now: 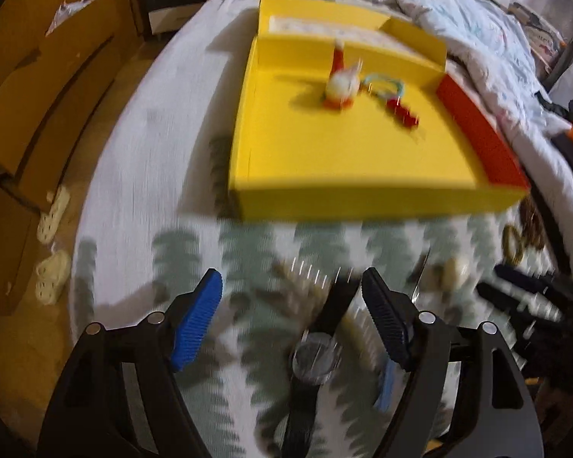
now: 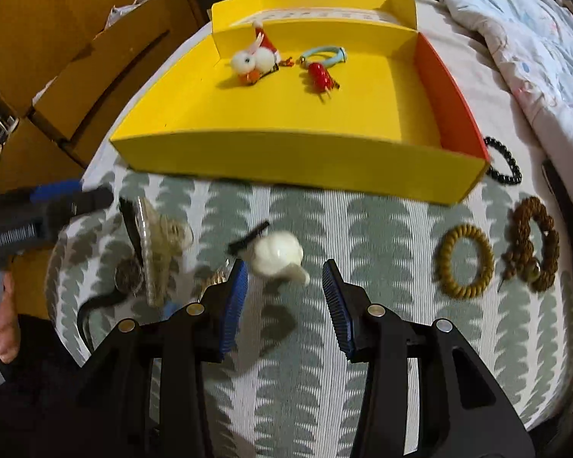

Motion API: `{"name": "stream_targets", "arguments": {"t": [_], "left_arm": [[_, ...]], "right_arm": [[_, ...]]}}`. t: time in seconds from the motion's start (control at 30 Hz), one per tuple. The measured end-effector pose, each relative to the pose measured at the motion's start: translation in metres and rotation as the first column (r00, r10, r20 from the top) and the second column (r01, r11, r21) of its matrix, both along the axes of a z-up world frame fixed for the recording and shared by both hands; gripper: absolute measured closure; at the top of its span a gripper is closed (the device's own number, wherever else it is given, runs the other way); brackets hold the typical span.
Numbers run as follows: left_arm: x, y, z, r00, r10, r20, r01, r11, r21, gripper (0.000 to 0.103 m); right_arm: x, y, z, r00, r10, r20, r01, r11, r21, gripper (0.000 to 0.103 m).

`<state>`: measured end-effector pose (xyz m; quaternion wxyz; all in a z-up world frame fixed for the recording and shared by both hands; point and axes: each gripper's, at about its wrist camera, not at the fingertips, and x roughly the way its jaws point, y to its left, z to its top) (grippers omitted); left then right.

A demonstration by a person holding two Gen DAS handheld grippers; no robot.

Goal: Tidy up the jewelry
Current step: 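Move the left tool to the black wristwatch while the right tool approaches the white bulb-shaped clip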

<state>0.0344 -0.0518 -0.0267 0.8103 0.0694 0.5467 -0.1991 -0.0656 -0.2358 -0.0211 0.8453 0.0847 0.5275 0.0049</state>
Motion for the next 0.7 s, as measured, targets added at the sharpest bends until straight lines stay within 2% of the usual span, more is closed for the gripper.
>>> {"name": "stream_targets", "arguments": {"t": [0.1,0.33,0.53,0.7], "left_arm": [[-0.014,0.004,-0.015,1.0,-0.008,-0.008,0.008,0.998,0.062,0.028],[-0.023,-0.005,-0.034,0.998,-0.034,-0.044,0.039,0.991,0.126,0.028],[-0.027,-0.017,-0.045,0.997,-0.051,-0.057,0.059,0.986,0.155,0.028],[-0.024,-0.014,-0.047,0.996,-0.046,-0.079,0.057,0.989,0.138,0.028]], "right_arm": [[-0.008,-0.001,-0.003,1.0,-0.003,-0.008,0.003,1.0,-0.015,0.058],[-0.007,-0.009,-0.007,1.0,-0.022,-0.006,0.022,1.0,0.006,0.058],[0.006,-0.003,-0.013,1.0,-0.023,-0.011,0.023,1.0,0.001,0.058],[0.011,0.01,-0.011,1.0,0.008,-0.004,-0.008,1.0,-0.007,0.058]]}}
